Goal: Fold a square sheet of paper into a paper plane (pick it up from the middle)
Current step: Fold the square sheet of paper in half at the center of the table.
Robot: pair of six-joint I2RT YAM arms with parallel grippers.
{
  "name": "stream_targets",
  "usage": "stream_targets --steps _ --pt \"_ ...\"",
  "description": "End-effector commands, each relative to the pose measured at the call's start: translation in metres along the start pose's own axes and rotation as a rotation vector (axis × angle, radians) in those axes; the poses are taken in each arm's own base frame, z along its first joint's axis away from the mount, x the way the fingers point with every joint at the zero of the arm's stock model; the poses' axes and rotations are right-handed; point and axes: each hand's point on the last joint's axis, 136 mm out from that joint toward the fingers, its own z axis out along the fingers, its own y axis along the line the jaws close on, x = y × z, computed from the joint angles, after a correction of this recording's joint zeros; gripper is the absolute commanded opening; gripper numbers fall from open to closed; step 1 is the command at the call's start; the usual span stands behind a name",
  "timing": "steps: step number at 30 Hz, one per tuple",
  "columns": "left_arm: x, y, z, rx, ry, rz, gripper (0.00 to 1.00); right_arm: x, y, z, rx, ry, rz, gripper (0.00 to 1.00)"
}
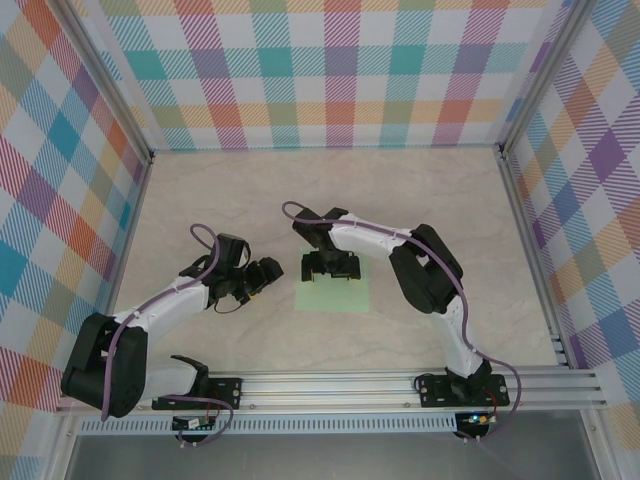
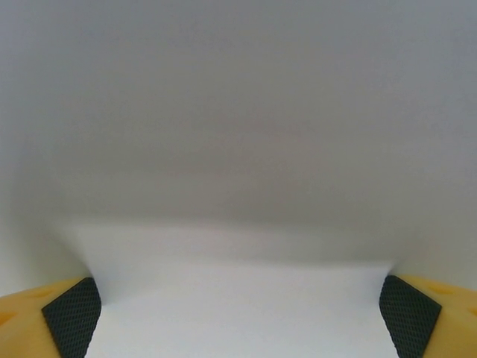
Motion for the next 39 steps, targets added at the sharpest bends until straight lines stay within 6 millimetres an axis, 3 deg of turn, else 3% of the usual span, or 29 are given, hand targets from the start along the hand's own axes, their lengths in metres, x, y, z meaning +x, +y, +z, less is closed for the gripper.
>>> stream_targets --steps 1,6,9,21,23,26,31,39 --pt "-0.009 -0.003 -0.003 0.007 -0.020 0.015 0.77 0.034 -0.029 0.042 0.139 0.126 0.031 0.97" --pt "-0.008 -0.001 -0.003 0.001 -0.023 0.012 0.77 0.035 -0.033 0.044 0.159 0.128 0.020 0.89" --pt "-0.008 -0.001 -0.004 0.002 -0.026 0.010 0.77 0.032 -0.025 0.034 0.114 0.112 0.006 0.85" --pt "-0.009 -0.001 -0.009 -0.007 -0.036 0.014 0.78 0.008 -0.003 -0.035 -0.052 -0.036 -0.014 0.49" --pt "-0.008 -0.001 -0.010 -0.009 -0.035 0.013 0.78 0.006 0.000 -0.047 -0.095 -0.059 -0.014 0.47" --pt "-0.009 -0.002 -0.012 -0.007 -0.041 0.015 0.78 0.006 0.007 -0.068 -0.227 -0.090 0.000 0.38" --pt "-0.010 -0.005 -0.014 0.001 -0.042 0.017 0.79 0.002 0.012 -0.095 -0.473 -0.101 0.042 0.34" --pt "-0.012 -0.018 -0.019 0.047 -0.037 0.018 0.79 0.002 0.023 -0.124 -0.914 -0.045 0.056 0.39"
